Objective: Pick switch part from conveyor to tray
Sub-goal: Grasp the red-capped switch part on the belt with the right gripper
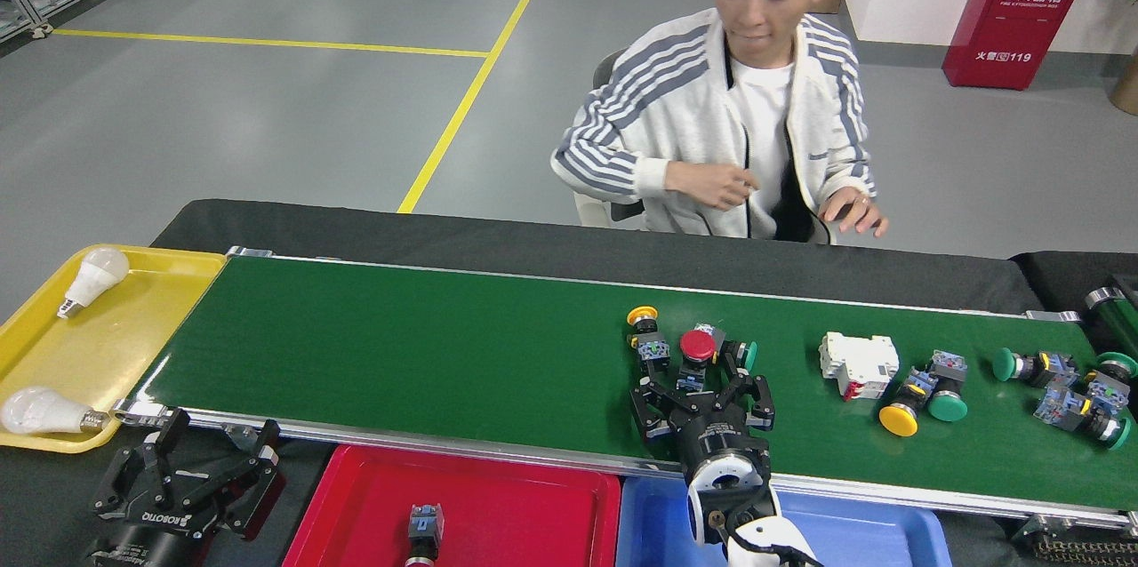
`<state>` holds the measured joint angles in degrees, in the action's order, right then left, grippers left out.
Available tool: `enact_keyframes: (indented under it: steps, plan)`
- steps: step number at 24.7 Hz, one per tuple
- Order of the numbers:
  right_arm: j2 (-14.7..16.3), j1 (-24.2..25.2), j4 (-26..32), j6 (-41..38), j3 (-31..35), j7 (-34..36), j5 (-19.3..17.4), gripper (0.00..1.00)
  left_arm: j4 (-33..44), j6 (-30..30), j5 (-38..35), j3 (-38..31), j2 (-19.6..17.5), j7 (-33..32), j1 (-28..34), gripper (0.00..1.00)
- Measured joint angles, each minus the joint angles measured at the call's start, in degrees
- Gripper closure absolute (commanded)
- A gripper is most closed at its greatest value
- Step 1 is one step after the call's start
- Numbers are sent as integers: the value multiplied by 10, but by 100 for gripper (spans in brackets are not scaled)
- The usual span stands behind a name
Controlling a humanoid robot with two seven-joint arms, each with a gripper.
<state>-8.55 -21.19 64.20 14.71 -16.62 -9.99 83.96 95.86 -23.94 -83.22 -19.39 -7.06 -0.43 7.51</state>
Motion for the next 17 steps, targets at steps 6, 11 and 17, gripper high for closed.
enact_keyframes:
  steps: [6,11,17]
  plan:
    - [0,-44,-52,-9,-23,4,-26,99,0,0,0,11,0,0,-5,0]
    - [0,-8,19,-17,-51,6,-31,99,0,0,0,11,0,0,-6,0]
    - [0,85,163,-20,-169,-1,-29,99,0,0,0,11,-2,0,-5,0]
